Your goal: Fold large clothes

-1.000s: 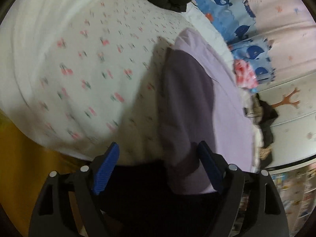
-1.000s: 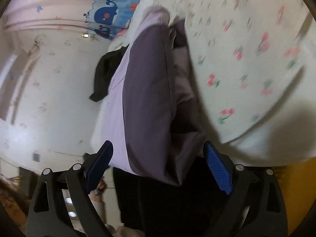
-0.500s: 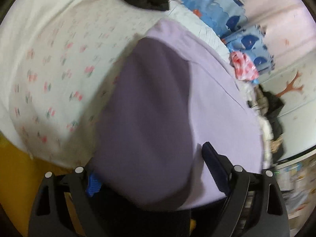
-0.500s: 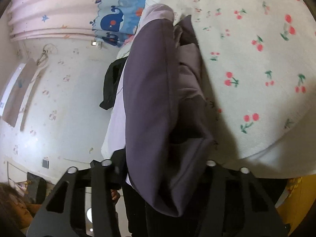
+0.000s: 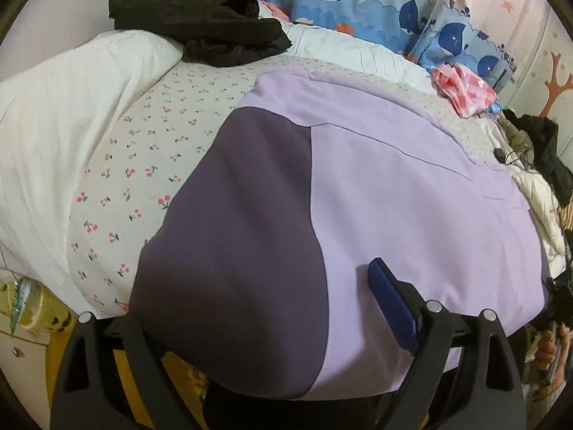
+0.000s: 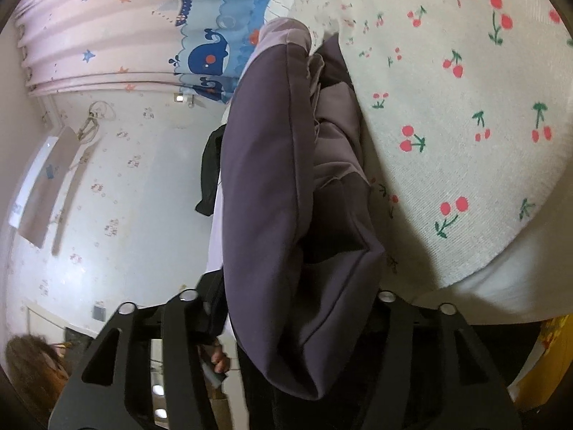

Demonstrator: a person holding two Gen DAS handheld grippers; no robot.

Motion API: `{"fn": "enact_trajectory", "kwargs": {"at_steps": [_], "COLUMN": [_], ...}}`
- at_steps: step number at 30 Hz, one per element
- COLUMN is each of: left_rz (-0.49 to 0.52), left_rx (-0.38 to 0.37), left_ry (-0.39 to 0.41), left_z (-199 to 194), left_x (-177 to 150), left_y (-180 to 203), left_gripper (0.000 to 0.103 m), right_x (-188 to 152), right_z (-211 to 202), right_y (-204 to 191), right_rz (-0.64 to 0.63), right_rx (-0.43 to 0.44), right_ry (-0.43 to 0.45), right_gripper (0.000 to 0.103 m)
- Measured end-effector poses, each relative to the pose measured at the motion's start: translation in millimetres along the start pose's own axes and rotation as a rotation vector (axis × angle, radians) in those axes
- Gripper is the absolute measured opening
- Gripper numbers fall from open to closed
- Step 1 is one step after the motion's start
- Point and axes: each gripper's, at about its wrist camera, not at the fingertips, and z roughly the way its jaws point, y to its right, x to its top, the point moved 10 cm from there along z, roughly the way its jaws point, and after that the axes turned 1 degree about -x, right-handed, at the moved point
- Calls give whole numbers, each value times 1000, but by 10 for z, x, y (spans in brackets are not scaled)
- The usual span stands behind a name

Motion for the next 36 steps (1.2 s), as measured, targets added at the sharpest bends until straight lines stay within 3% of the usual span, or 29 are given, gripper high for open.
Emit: {"fn": "enact_trajectory", "kwargs": {"at_steps": [4,7,11,13,15,19,24,34,36], "left_rz": [32,22,-9,61,105,157,177,188,186], "left_rx": [23,1,-34,-11,13,62,91,104,103], "left_ry": [9,-3,-15,31,54,66,53,75,73], "left_z": [-4,48,76,-52,-170,-323,-294,-335,-334], "left_x": [-3,6,27,83,110,77,-55,-75,-76], "left_y": [5,4,5,97,141,107,71,80,79], "left_gripper": [88,95,96,89,72,65,66,66,66], "right_x": [-15,-12,-22,-33,-82,-235,-308,-326,-317], "right_z": [-1,1,-40,-68,-100,-171,-182,-198,-203], "right_y": [20,62,-89,-230,-384,-494,-170,-74,-35], "right_rz": [6,4,-73,-118,-160,-217,-143,-104,-80], "right_rx": [15,21,-10,-16,-3,-6,-13,-1,10], "right_ry": [15,19,50,59,55,29,16,18,25], "right_gripper": [46,46,35,32,30,30,35,48,55]}}
